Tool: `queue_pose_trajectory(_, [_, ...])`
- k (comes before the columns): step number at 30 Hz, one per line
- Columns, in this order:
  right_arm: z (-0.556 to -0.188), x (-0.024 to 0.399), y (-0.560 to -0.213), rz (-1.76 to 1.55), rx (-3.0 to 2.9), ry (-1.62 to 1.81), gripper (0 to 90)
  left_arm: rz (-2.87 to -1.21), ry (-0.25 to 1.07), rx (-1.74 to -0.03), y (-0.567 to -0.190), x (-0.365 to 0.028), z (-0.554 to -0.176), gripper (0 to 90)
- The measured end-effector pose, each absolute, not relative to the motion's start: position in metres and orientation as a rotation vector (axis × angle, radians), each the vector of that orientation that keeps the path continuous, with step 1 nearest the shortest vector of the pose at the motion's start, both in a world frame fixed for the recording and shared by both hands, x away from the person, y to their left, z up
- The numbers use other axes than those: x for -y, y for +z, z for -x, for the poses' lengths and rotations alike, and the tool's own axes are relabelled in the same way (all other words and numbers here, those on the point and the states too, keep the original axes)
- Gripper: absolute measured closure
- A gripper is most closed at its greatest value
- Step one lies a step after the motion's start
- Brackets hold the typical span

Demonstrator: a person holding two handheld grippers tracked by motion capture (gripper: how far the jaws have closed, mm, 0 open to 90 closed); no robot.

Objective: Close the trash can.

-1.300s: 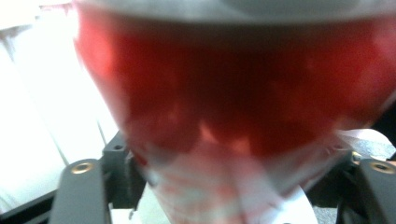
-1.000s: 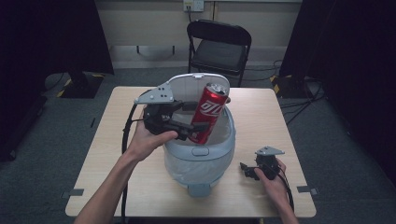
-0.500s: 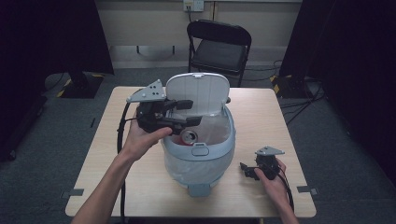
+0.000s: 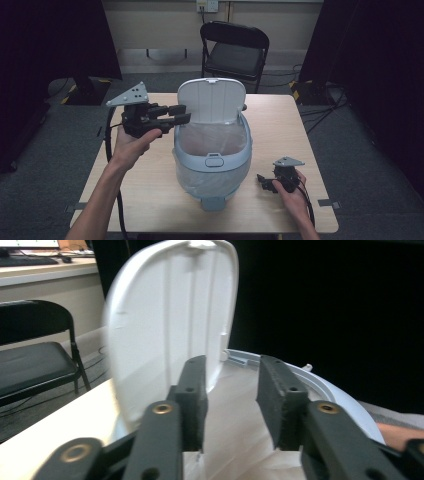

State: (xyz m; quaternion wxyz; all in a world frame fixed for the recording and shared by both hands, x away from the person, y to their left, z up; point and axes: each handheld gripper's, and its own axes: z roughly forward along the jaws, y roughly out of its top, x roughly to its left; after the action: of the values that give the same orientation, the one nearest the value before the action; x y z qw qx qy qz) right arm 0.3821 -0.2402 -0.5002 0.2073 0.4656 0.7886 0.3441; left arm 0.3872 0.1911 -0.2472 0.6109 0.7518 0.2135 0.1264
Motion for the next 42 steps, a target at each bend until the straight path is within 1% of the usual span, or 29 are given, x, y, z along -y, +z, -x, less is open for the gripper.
queue_pose_trajectory(7, [-0.382,0.24,-0.5,-1.296,-2.196,0.957,14.5,-1.681,0.323,-0.539,-0.245,-0.219,-0.396,83.6])
queue_pose_trajectory(12, [-0.382,0.24,-0.5,-1.296,-2.196,0.957,14.5,-1.656,0.353,-0.608,-0.243,-0.231,-0.413,83.8])
queue_pose_trajectory(13, [-0.382,0.24,-0.5,-1.296,-2.196,0.957,14.5,-1.641,0.359,-0.629,-0.242,-0.232,-0.417,78.6])
queue_pose_trajectory(14, [-0.382,0.24,-0.5,-1.296,-2.196,0.957,14.5,-1.637,0.364,-0.64,-0.24,-0.231,-0.42,78.6])
queue_pose_trajectory(18, [-0.382,0.24,-0.5,-1.296,-2.197,0.958,14.4,-1.608,0.361,-0.661,-0.236,-0.22,-0.431,63.8])
queue_pose_trajectory(19, [-0.382,0.24,-0.5,-1.296,-2.196,0.958,14.5,-1.612,0.38,-0.663,-0.235,-0.216,-0.433,59.5])
queue_pose_trajectory(20, [-0.382,0.24,-0.5,-1.297,-2.197,0.958,14.5,-1.613,0.423,-0.681,-0.235,-0.212,-0.433,51.9])
queue_pose_trajectory(21, [-0.382,0.24,-0.5,-1.296,-2.196,0.958,14.5,-1.614,0.437,-0.699,-0.235,-0.209,-0.435,45.8])
queue_pose_trajectory(22, [-0.382,0.24,-0.5,-1.294,-2.197,0.959,14.5,-1.604,0.425,-0.701,-0.236,-0.207,-0.438,42.9])
queue_pose_trajectory(26, [-0.382,0.24,-0.5,-1.295,-2.197,0.958,14.4,-1.589,0.368,-0.691,-0.238,-0.209,-0.442,41.1])
queue_pose_trajectory(28, [-0.382,0.24,-0.5,-1.296,-2.197,0.958,14.5,-1.593,0.325,-0.654,-0.24,-0.212,-0.442,40.3])
queue_pose_trajectory(30, [-0.382,0.24,-0.5,-1.296,-2.196,0.955,14.4,-1.599,0.24,-0.6,-0.242,-0.211,-0.441,32.9])
queue_pose_trajectory(33, [-0.383,0.24,-0.5,-1.29,-2.197,0.955,14.1,-1.658,0.301,-0.579,-0.242,-0.199,-0.436,33.2])
queue_pose_trajectory(35, [-0.383,0.24,-0.5,-1.292,-2.196,0.954,14.1,-1.661,0.284,-0.564,-0.241,-0.197,-0.436,38.4])
queue_pose_trajectory(37, [-0.383,0.24,-0.5,-1.291,-2.196,0.954,14.1,-1.636,0.285,-0.577,-0.24,-0.201,-0.438,39.1])
queue_pose_trajectory(39, [-0.383,0.24,-0.5,-1.293,-2.197,0.954,14.1,-1.618,0.248,-0.572,-0.24,-0.203,-0.439,40.2])
queue_pose_trajectory(42, [-0.383,0.24,-0.5,-1.293,-2.197,0.954,14.1,-1.602,0.267,-0.544,-0.237,-0.203,-0.437,40.0])
